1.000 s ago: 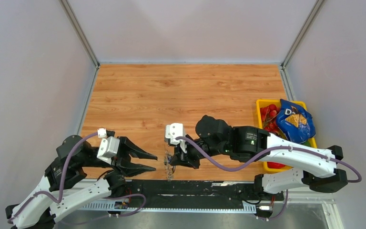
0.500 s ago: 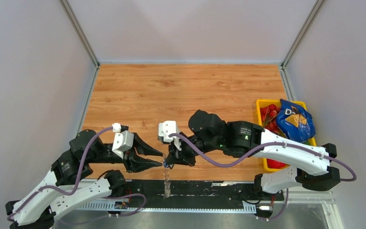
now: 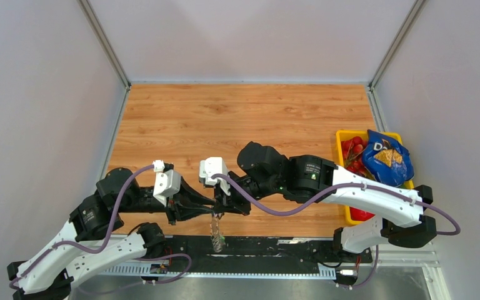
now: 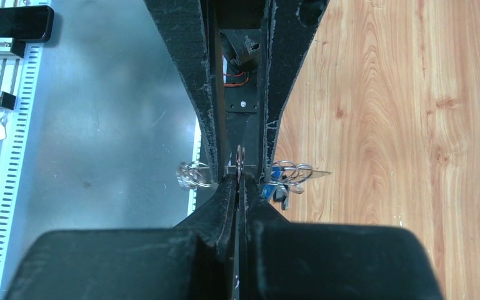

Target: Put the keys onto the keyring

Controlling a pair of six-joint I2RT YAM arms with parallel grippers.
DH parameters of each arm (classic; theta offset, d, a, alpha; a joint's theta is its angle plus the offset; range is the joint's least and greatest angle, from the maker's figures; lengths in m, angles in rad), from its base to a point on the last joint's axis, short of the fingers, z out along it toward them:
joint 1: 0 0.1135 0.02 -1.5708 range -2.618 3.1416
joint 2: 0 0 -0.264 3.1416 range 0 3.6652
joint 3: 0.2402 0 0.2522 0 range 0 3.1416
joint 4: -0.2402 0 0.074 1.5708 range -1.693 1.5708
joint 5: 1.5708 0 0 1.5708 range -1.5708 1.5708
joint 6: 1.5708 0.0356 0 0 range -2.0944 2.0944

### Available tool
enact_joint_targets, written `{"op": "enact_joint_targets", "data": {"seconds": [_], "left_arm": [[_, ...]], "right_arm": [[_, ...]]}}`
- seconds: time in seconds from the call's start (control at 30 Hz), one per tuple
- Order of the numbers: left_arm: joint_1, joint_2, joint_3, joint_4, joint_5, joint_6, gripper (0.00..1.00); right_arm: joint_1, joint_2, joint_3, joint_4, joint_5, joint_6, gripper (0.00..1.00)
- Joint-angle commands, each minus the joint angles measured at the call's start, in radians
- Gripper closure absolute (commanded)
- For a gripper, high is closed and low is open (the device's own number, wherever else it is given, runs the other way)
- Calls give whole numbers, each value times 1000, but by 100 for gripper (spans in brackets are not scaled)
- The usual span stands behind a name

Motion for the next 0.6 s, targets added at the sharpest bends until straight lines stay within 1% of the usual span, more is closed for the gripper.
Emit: {"op": "enact_joint_targets", "data": {"seconds": [0.0, 0.3, 0.57], "left_arm": [[-2, 8, 38, -12, 0, 23, 73], [-2, 5, 39, -30, -3, 25, 71], [-2, 2, 46, -43, -10, 28, 65]], "right_arm": [[-5, -14, 59, 30, 8, -20, 100], [-5, -26, 61, 24, 9, -20, 100], [-5, -29, 65, 18, 11, -22, 100]]}}
